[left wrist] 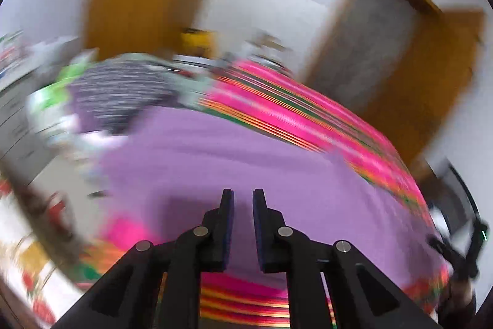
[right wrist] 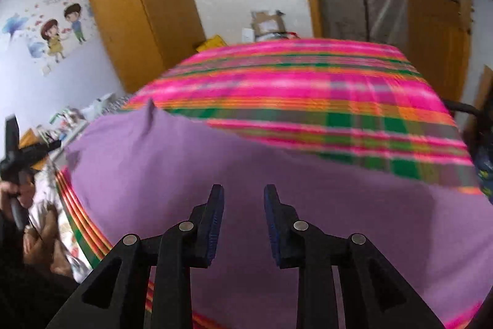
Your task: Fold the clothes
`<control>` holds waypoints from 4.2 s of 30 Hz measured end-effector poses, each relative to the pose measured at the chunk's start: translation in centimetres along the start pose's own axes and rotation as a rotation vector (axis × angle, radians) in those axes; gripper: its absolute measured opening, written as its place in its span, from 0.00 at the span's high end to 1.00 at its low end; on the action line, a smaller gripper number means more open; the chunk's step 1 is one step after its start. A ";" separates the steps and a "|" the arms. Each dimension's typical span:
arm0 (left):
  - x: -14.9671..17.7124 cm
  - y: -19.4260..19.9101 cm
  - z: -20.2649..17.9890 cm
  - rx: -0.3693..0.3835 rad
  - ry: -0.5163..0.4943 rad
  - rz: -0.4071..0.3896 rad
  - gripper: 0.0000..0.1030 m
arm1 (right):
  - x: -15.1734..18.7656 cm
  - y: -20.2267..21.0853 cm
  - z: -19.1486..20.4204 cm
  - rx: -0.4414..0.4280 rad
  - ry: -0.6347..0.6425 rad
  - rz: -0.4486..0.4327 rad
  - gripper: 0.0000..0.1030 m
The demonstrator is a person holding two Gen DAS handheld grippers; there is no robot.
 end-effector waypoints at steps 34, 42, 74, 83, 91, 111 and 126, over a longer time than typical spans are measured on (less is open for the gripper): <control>10.8 -7.0 -19.1 0.194 -0.475 0.303 0.89 | 12.4 7.2 -27.8 -0.083 -0.733 -0.148 0.76; 11.0 -7.6 -20.1 0.157 -0.483 0.302 0.89 | 12.8 8.0 -28.7 -0.020 -0.787 -0.172 0.90; 11.3 -6.3 -20.0 0.166 -0.511 0.264 0.89 | 17.4 14.5 -23.5 0.107 -0.890 -0.296 0.86; 8.3 -6.1 -16.8 0.093 -0.425 0.189 0.89 | 6.8 13.6 -14.1 0.011 -0.504 -0.338 0.61; 4.7 -5.0 -12.1 0.021 -0.315 0.089 0.89 | -2.9 3.6 -2.3 -0.163 -0.091 -0.105 0.61; 1.8 -4.9 -4.5 -0.050 -0.161 0.056 0.89 | -14.9 -19.0 10.6 -0.357 0.355 0.227 0.87; 1.4 -4.4 -3.6 -0.024 -0.155 0.056 0.89 | -15.3 -19.7 8.7 -0.398 0.250 0.225 0.93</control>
Point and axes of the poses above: each gripper's, at about its wrist camera, not at the fingertips, and y roughly against the way its jaws point, z to its left, x to its underside, the point moved 2 cm from there along -y, roughly the way its jaws point, and after that the axes turned 10 degrees about y, right-handed, at the moved point
